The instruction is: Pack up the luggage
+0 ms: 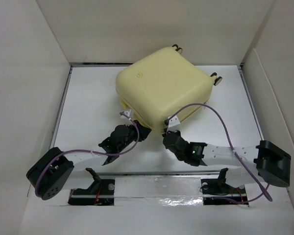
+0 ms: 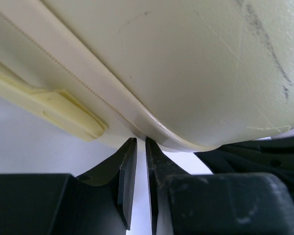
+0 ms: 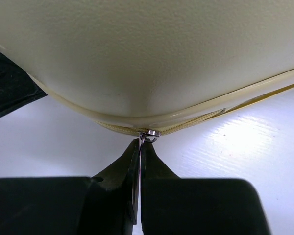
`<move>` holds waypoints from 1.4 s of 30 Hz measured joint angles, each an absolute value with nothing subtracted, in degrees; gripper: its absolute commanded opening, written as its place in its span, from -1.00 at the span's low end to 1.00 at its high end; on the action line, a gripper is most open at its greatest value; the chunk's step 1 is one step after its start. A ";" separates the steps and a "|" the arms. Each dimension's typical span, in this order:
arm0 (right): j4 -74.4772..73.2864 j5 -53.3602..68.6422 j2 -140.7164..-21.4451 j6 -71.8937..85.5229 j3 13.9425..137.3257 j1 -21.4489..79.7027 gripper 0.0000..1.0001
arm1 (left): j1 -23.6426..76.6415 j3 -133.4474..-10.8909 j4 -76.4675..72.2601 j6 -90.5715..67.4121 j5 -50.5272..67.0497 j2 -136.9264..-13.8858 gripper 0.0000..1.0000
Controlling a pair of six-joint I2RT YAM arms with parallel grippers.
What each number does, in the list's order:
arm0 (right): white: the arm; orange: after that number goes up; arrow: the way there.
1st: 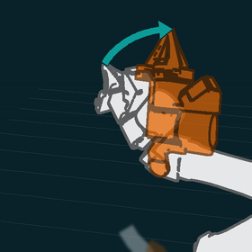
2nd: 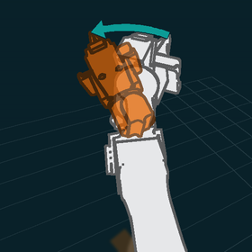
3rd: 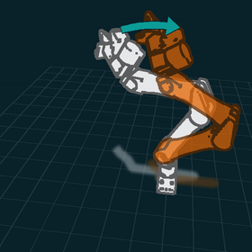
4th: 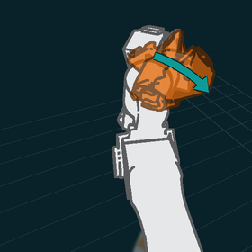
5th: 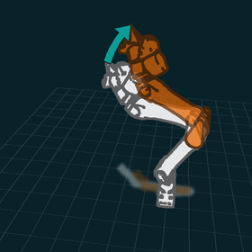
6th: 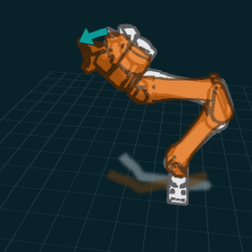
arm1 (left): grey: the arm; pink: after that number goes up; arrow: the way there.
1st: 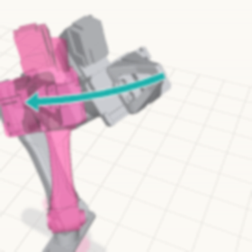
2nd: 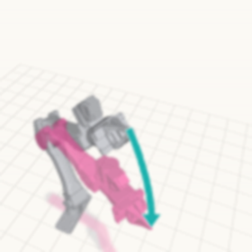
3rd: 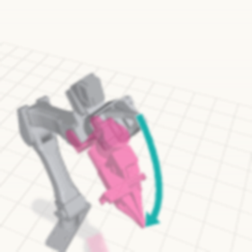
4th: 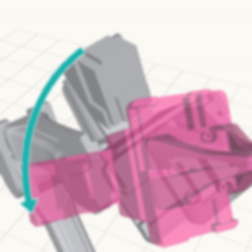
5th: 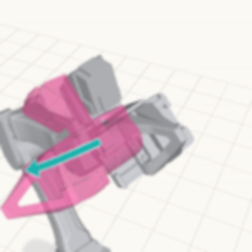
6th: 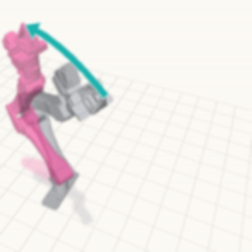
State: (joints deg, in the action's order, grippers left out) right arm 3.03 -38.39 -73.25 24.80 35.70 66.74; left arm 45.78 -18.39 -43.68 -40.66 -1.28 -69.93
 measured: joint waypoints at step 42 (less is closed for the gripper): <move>0.64 -40.42 -75.72 25.85 41.23 75.99 -1.00 | 46.70 -21.93 -27.83 -37.78 -3.57 -65.19 0.30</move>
State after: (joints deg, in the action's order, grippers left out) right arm 0.64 -40.42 -75.72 25.85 41.23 75.99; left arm 46.70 -21.93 -27.83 -37.78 -3.57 -65.19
